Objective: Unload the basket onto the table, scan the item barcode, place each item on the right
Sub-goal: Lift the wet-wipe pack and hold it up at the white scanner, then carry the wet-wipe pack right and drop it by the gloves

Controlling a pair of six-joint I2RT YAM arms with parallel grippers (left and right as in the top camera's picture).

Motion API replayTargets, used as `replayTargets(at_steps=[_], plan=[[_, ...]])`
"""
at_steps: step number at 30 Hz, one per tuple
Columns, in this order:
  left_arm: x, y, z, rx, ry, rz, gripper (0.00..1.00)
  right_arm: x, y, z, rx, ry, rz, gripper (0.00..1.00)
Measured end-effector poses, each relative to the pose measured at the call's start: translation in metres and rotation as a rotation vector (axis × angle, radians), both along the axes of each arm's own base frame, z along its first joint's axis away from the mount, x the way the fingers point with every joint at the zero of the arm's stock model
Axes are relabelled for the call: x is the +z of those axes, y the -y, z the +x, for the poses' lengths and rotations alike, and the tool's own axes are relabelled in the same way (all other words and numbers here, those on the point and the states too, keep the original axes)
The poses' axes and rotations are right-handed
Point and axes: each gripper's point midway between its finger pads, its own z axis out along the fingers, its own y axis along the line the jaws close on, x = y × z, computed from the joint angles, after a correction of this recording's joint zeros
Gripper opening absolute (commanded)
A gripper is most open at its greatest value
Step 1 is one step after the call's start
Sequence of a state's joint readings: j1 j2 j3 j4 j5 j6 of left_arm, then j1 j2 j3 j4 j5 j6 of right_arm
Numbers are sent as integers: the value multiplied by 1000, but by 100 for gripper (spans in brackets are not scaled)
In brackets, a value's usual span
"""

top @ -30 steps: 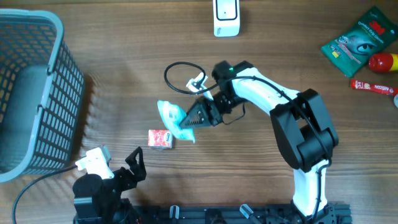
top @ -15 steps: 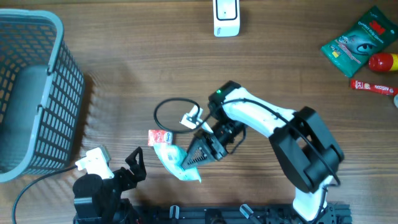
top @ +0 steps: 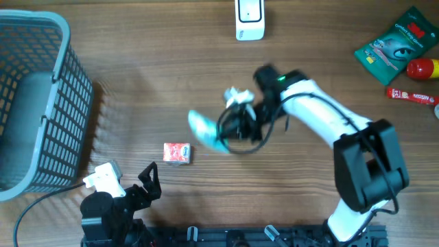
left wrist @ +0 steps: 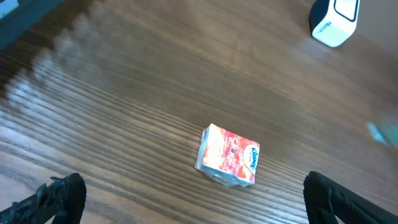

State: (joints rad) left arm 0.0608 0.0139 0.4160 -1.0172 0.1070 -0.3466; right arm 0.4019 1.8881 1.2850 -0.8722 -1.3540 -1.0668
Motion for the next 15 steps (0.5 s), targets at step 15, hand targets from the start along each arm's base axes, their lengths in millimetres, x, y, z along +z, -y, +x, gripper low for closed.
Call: replayTargets(at_steps=[15], plan=[[0,0,0,0,-1,0,100,-52,108,181,-1095,-316,-688,4]])
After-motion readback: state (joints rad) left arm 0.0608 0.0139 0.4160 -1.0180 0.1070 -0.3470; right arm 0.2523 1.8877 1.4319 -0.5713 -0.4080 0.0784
